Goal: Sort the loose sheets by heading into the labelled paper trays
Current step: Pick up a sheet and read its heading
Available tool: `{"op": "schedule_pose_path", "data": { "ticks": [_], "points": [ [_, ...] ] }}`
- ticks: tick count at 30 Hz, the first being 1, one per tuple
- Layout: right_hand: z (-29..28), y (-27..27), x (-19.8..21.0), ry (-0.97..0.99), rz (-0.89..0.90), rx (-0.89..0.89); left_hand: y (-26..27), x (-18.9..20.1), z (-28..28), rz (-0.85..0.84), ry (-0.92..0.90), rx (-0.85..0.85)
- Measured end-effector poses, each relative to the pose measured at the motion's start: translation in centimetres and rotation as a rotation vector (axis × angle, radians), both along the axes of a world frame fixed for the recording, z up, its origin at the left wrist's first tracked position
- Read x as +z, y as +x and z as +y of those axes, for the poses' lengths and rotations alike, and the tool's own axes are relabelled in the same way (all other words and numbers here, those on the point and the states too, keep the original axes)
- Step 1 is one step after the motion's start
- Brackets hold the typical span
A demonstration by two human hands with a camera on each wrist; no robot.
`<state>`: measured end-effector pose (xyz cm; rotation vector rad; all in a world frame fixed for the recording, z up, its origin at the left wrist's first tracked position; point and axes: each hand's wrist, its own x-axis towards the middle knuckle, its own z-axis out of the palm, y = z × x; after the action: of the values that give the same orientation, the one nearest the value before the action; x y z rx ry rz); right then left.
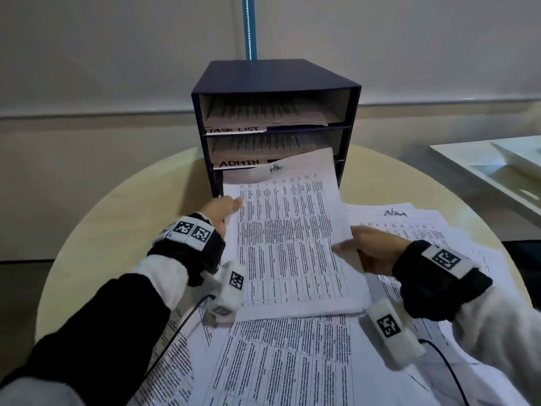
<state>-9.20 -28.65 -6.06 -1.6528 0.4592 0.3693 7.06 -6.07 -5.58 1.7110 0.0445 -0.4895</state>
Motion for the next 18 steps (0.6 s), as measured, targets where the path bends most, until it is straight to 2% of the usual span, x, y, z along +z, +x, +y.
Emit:
{"op": "schedule_pose_path", "data": {
  "ticks": [6,9,13,18],
  "points": [
    [-1.4,0.2,-0.7,0.118,0.017,-0.033,1.1,0.3,-0.4,0.021,-0.046,0.007],
    [-1.4,1.4,-0.8,0.039,0.066,-0.068,0.7,-0.1,-0.1,0.046,0.002,-0.024],
    [-1.5,1.3,-1.3,0.016,0.217,0.077,-0.1,-1.0,1.4,0.085,0.05,-0.063],
    [-1.4,0.6,-1.1,0.037,0.248,0.118,-0.4,-0.3,2.3,0.224,0.016,-0.139]
  ]
}}
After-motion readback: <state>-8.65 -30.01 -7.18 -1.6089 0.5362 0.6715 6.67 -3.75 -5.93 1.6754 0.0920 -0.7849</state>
